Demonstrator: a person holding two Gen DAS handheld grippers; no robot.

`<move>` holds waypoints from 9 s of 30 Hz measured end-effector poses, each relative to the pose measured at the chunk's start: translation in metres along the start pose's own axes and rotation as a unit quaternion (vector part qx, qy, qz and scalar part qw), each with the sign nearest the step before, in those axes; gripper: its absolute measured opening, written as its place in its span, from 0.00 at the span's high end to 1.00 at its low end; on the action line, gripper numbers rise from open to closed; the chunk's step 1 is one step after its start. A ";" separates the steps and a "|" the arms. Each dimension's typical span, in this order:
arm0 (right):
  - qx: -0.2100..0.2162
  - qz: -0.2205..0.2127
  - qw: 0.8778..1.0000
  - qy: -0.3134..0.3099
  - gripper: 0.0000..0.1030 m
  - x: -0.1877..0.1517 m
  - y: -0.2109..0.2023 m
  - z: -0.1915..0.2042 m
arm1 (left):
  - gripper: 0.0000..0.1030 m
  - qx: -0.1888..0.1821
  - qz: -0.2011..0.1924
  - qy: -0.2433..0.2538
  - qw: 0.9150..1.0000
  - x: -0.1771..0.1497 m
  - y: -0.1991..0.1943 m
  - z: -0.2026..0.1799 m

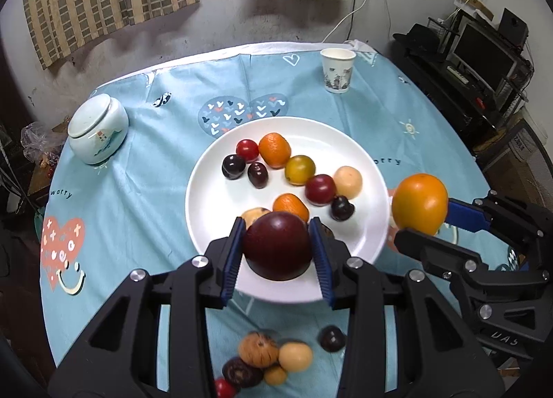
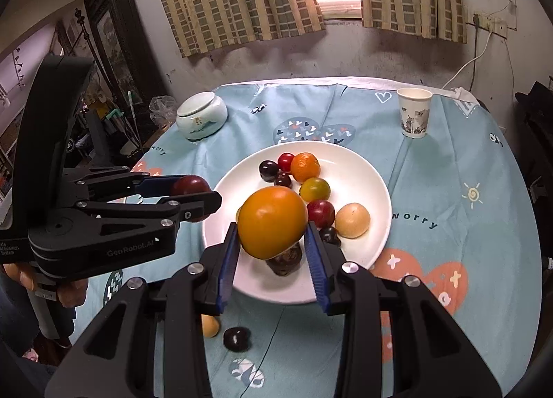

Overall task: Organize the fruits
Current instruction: 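Lower the plum and orange onto the white plate and open both tools, then move both tools back over the remaining fruit cluster, then grasp the bright red plum with the left tool while the right tool grasps a dark plum, then carry both plums onto the white plate and open both tools, then move both tools back over the remaining fruit cluster, then grasp the small tan fruit with the left tool while the right tool grasps the pale yellow fruit, then carry both round fruits onto the white plate and open both tools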

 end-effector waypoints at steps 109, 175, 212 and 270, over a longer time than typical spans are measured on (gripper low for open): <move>0.013 0.149 0.987 -0.058 0.74 -0.197 -0.003 0.054 | 0.72 -0.047 0.081 -0.008 0.996 -0.194 -0.034 -0.009; -0.009 0.076 0.997 0.023 0.38 -0.072 0.035 -0.007 | 0.15 0.049 -0.011 -0.055 0.997 -0.031 0.000 0.045; 0.039 0.145 0.986 -0.074 0.66 -0.162 0.031 0.051 | 0.31 0.000 0.096 -0.115 0.989 -0.216 -0.021 0.006; -0.006 0.015 0.999 -0.028 0.65 -0.107 -0.066 0.035 | 0.73 0.017 0.001 -0.017 1.000 -0.113 -0.066 -0.017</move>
Point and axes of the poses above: each gripper's, at about its wrist camera, not at the fingertips, and y roughly the way its jaws point, z to its left, x to its top, the point moved 10 cm from there along y, roughly the way its jaws point, and after that the axes turned 3 degrees about y, right-handed, at the moved point
